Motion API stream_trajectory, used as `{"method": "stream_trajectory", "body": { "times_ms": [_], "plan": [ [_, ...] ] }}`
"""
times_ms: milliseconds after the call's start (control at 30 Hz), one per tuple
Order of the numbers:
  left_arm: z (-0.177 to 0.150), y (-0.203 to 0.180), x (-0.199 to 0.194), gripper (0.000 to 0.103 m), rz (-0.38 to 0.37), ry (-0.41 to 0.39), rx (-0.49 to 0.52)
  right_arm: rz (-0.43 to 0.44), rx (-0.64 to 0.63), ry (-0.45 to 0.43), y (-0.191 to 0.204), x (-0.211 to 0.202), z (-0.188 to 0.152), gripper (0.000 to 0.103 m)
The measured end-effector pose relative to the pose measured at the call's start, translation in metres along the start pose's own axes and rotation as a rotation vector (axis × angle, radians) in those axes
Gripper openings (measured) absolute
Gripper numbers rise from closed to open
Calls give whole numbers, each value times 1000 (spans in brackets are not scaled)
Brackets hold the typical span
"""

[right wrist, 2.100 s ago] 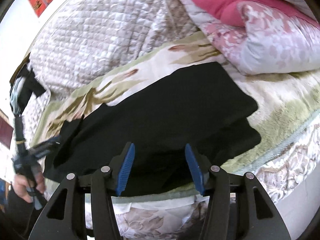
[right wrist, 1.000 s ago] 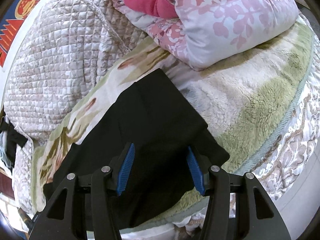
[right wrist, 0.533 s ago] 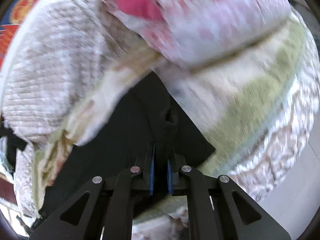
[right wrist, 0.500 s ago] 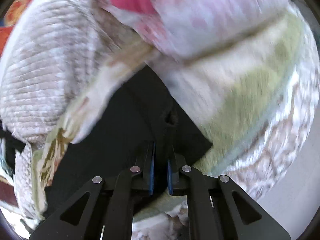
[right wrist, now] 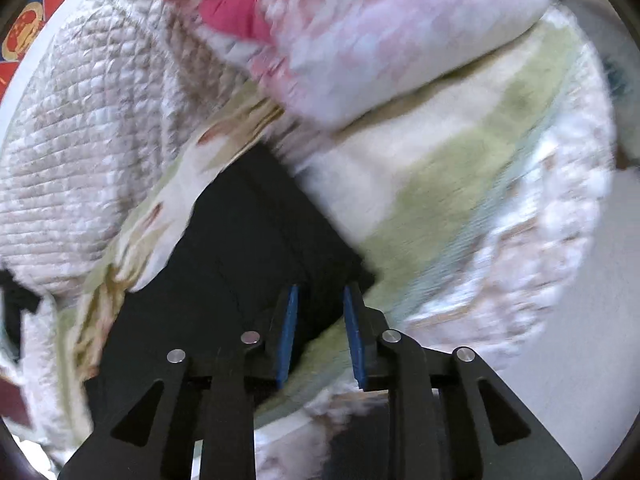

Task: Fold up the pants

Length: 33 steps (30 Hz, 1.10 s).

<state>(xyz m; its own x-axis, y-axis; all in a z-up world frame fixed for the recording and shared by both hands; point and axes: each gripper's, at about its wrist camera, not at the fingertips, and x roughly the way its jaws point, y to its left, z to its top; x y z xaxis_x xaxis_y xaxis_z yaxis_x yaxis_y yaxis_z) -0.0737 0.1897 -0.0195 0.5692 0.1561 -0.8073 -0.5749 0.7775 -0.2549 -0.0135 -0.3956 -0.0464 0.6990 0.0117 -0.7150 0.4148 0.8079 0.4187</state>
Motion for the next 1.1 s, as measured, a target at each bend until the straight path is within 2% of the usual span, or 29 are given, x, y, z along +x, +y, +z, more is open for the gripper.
{"method": "stream_trajectory", "body": {
  "times_ms": [67,133,233,267,300,333,367,500,567,700,833,933,967,1000,1100],
  "plan": [
    [6,4,-9,9,25,-37,-13,-35,-36,-67,3,-15,6,24],
    [13,-1,-17,9,17,-68,0,-13,-106,-89,15,-18,10,24],
    [19,-27,-21,12,-58,-93,68,30,-241,-40,39,-2,2,24],
    [19,-39,-19,16,-92,-84,99,30,-295,3,47,13,-4,24],
    [17,-51,-14,26,-132,-62,133,12,-320,47,49,25,-7,24],
    [15,-62,-7,32,-165,-38,165,-20,-328,99,50,39,-11,24],
    [11,-70,1,32,-171,-14,189,-29,-312,107,47,44,-11,24],
    [-2,-95,35,32,-137,130,282,3,-361,24,62,32,0,24],
    [-2,-111,37,32,-132,117,336,34,-417,11,76,34,4,25],
    [4,-141,36,32,-141,56,419,74,-512,-16,107,49,14,42],
    [17,-161,57,32,-118,28,477,44,-554,-11,122,76,25,42],
    [30,-155,80,32,-56,29,473,-11,-564,4,119,97,34,42],
    [33,-149,87,32,-37,34,455,-55,-552,7,114,105,37,42],
    [37,-141,92,35,-30,34,435,-71,-536,2,107,107,40,46],
    [48,-117,97,37,-23,24,377,-40,-509,-11,100,104,43,49]
  ]
}}
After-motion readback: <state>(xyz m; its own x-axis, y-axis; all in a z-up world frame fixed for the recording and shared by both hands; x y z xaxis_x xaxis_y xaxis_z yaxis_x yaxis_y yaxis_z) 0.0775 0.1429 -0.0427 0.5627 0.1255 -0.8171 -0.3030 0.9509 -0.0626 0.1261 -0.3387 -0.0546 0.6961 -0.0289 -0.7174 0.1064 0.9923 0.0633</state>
